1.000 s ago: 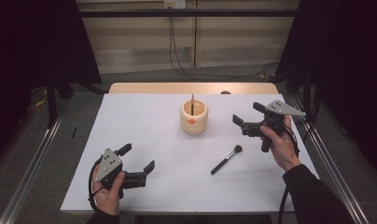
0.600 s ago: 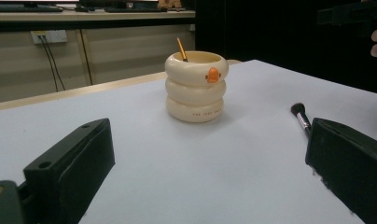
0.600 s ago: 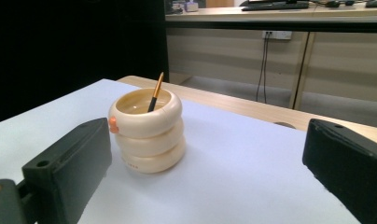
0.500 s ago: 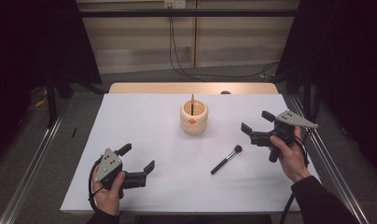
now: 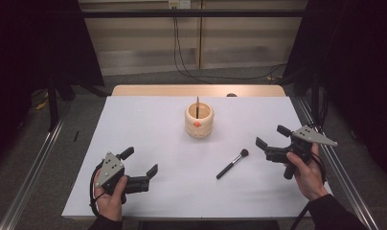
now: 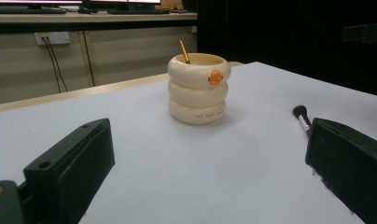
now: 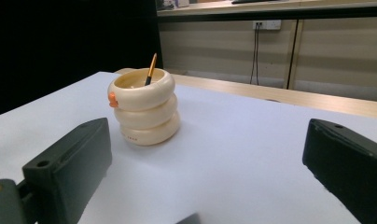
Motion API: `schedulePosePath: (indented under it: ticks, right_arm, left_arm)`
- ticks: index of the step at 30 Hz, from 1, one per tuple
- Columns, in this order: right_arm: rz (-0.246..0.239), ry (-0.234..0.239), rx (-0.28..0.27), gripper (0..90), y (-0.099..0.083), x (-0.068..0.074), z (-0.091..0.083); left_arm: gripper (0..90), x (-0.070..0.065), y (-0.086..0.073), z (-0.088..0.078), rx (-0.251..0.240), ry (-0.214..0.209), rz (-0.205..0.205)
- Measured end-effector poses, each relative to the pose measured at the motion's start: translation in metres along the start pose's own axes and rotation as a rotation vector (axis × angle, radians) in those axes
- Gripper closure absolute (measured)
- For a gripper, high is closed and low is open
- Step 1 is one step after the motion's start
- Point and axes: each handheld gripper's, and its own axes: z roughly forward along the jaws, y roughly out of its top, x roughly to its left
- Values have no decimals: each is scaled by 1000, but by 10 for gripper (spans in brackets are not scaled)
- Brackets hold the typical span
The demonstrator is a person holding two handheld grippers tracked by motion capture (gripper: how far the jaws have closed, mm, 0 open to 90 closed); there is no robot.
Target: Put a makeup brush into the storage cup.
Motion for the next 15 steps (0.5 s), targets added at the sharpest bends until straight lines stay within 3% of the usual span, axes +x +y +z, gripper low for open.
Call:
schedulePosePath:
  ticks: [9,10,15]
  right_arm:
    - [11,-19,-5,12,-11,-1,-20]
    - [29,-21,-5,12,-13,0,-23]
    - [17,-38,0,12,-19,-1,-35]
  left_arm:
    - [11,2,-1,-2,-1,6,-4]
    - [10,2,-1,-2,-1,5,-6]
    - [10,2,0,-4,-6,13,-7]
